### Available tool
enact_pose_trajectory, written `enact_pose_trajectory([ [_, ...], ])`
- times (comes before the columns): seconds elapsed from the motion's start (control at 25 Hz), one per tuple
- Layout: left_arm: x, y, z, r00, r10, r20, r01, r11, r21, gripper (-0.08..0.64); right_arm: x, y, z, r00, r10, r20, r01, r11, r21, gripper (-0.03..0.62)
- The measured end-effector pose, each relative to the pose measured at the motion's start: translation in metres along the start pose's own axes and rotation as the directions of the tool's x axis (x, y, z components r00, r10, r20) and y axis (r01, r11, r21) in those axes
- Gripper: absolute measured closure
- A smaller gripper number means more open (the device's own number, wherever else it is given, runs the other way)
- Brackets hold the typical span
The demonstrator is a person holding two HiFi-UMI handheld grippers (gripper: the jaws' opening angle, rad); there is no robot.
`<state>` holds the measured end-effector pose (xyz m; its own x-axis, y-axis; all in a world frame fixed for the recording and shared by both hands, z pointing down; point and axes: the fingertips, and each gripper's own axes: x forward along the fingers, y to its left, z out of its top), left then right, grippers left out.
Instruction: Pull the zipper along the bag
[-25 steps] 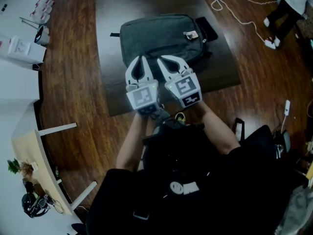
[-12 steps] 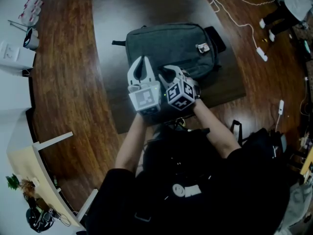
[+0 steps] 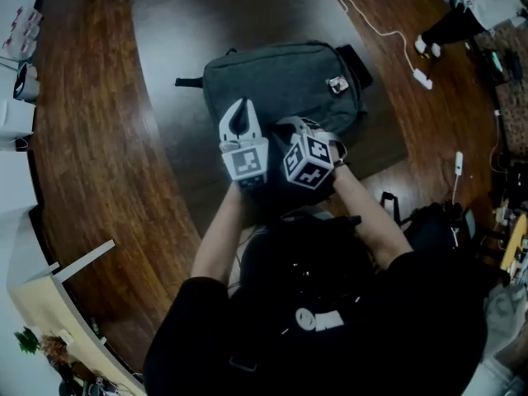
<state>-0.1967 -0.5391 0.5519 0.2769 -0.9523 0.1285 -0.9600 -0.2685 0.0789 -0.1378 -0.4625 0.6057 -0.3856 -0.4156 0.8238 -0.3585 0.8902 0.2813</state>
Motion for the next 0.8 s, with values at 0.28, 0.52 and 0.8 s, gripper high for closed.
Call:
enact_pose_trajectory([
  [0.28,0.002,-0.002,-0.004,1.0,-0.01,-0.005,0.01,1.0,-0.025,0.554,-0.004,-0.002,-0.007,1.0,-0.02,-0.024,0.016,0.989,-0.146,0.543],
  [0.52,0.002,-0.001,-0.003,1.0,-0.004,-0.005,0.004,1.0,-0.029,0.554,-0.009,-0.01,-0.016,0.999,-0.022,-0.028,0.017,0.987,-0.157,0.543],
  [0.8,0.004,0.0,-0.006,1.0,0.001,-0.02,-0.001,1.0,-0.031,0.554,-0.01,-0.016,-0.023,1.0,-0.025,-0.013,0.022,0.982,-0.187,0.542],
])
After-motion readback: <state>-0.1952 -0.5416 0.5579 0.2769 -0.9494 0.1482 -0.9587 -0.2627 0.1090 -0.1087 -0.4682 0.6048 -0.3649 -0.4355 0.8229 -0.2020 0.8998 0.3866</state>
